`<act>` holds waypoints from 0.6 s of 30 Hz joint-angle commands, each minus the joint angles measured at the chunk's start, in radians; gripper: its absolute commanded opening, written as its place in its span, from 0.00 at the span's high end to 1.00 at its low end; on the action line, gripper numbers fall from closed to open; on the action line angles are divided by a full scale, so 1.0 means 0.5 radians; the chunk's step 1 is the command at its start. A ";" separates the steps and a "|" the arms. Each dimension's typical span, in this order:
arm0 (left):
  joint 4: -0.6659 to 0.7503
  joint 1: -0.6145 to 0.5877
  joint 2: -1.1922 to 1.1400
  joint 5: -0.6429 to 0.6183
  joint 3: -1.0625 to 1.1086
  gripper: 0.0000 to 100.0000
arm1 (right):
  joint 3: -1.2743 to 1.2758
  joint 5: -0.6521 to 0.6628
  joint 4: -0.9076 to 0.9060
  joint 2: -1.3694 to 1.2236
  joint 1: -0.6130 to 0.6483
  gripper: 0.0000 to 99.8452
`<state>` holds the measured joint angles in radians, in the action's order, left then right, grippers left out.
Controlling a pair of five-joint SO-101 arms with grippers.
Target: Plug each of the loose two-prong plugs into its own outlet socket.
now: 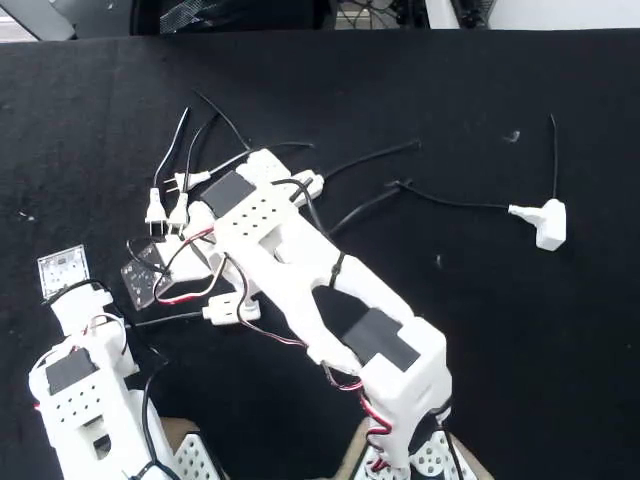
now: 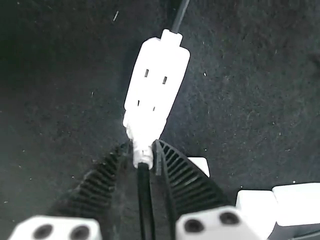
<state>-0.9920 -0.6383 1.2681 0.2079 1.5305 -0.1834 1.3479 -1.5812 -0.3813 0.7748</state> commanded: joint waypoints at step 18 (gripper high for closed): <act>0.015 -0.035 0.009 -0.006 -0.017 0.95 | -0.140 -0.101 0.000 -0.296 0.138 0.99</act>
<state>-0.9920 -0.6460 1.2681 0.2079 1.5305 -0.2800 1.3111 -1.5888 -0.4810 0.8178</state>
